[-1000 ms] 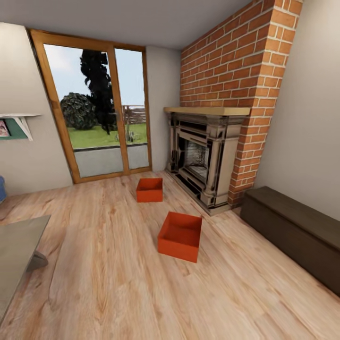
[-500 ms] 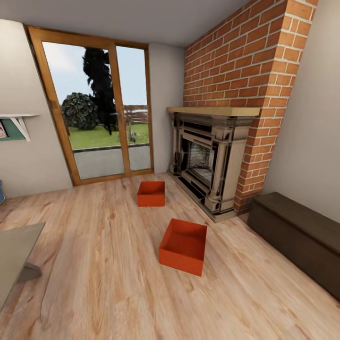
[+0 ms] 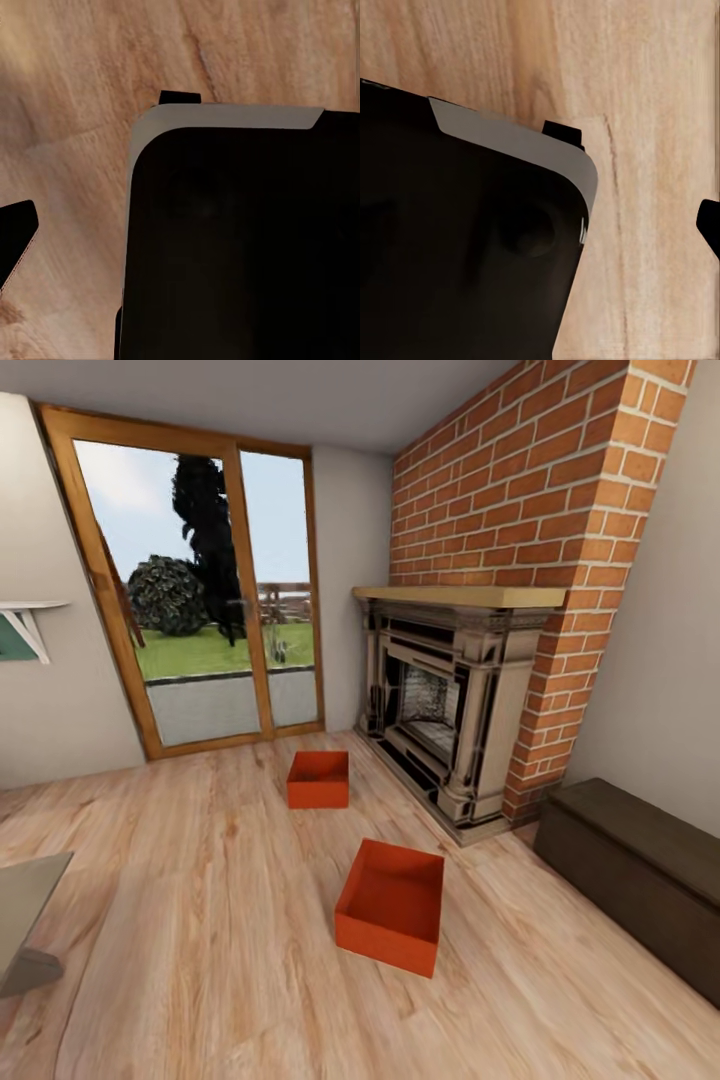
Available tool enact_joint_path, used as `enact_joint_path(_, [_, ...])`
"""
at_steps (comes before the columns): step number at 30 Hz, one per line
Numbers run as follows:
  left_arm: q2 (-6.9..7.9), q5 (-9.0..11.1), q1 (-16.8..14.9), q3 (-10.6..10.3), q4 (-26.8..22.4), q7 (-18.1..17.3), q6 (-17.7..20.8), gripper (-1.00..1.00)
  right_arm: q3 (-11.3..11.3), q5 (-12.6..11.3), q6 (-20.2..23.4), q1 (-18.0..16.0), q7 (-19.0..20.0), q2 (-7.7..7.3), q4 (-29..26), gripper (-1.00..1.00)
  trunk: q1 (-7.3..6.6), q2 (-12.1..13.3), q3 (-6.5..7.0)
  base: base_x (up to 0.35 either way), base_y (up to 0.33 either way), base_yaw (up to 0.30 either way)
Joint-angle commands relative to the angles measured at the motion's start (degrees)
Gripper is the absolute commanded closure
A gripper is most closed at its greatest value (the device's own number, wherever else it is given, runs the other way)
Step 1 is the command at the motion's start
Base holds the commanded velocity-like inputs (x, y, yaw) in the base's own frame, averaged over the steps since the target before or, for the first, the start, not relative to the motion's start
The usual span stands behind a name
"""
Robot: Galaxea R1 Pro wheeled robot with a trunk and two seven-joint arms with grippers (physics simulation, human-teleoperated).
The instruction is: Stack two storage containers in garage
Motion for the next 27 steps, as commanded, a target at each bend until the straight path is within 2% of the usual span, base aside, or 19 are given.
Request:
enact_joint_path(1, [-0.01, 0.48, -0.02, 0.01, 0.02, -0.06, -0.13, -1.00, 0.36, -0.61, -0.33, -0.06, 0.35, 0.02, 0.16, -1.00, 0.03, -0.02, -0.05, 0.322, 0.000, 0.000])
enact_joint_path(27, [0.03, 0.51, -0.04, 0.03, 0.01, -0.07, -0.13, -1.00, 0.36, -0.61, -0.36, -0.06, 0.35, 0.00, 0.22, -1.00, 0.03, -0.02, -0.05, 0.322, 0.000, 0.000])
